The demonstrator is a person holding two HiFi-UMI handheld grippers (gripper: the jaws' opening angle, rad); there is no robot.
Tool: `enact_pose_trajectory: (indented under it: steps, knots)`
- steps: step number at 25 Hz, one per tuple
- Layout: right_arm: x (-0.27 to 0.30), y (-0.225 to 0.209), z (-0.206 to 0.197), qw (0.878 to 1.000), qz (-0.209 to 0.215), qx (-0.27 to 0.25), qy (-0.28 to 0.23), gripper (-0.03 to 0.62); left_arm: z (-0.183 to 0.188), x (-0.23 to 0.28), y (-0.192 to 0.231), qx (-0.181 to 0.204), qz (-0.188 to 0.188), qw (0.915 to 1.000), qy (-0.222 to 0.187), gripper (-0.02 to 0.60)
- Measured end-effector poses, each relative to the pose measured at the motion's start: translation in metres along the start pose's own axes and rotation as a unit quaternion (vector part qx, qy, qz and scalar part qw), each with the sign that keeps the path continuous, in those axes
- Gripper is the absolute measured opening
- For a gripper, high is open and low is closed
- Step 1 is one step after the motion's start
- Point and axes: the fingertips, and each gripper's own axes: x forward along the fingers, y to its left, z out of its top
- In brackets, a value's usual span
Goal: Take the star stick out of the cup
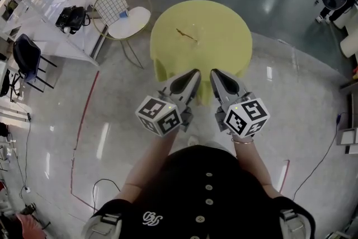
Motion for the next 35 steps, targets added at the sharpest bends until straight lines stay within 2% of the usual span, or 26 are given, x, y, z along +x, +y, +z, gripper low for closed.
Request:
enact_pose_trajectory:
  steps: [16,20,35]
  knots:
    - [0.001,-0.004,-0.019,1.0,0.006,0.023,0.008,0.005,-0.023,0.003,0.005,-0.008,0.004,0.9995,0.031,0.018]
    - [0.003,-0.015,-0.016,1.0,-0.004,0.029,0.005,0.005,-0.027,0.009,0.008,-0.015,0.003,0.9991,0.04,0.018]
    - [0.052,-0.055,-0.022,0.999,-0.026,0.042,0.02,0.005,-0.024,0.04,0.079,-0.036,0.029,0.9977,0.05,0.018]
